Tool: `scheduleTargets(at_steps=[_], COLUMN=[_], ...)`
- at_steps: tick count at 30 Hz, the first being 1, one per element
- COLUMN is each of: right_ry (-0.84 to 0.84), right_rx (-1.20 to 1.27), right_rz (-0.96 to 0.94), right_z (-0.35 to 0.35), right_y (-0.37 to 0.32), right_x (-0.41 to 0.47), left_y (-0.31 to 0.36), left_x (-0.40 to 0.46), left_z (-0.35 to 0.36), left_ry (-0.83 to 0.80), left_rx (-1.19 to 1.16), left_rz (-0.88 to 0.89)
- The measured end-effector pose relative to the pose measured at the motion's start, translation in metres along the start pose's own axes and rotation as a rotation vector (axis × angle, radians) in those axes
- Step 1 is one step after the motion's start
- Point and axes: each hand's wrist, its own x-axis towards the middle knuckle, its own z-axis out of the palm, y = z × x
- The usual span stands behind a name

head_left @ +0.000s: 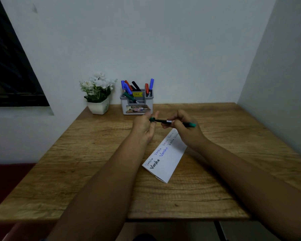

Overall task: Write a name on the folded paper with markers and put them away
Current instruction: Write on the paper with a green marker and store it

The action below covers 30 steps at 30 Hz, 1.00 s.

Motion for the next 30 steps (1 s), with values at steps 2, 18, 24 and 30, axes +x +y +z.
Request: scheduleTargets(at_steps=[2, 18, 24, 30], right_ry=[-0.036, -0.011, 0.044, 0.100], right_rx=[-0.070, -0.363, -0.359, -0.199], right_rz=[-0.066, -0.338, -0.375, -0.235], right_z=[0.000, -0.010, -0.009, -0.002], right_y=[-0.002, 0.003, 0.005, 0.000], right_x=[-0.002, 0.002, 0.006, 0.011], left_y=[-0.003, -0.009, -0.007, 0.016], left_x=[0.001, -0.002, -0.003, -0.003], left_z=[0.000, -0.003, -0.002, -0.008], left_ry=[-0.023, -0.303, -0.358, -0.397], left_rx=[0.039, 0.357, 0.350, 0.302], left_rz=[-0.005, -0.028, -0.048, -0.061])
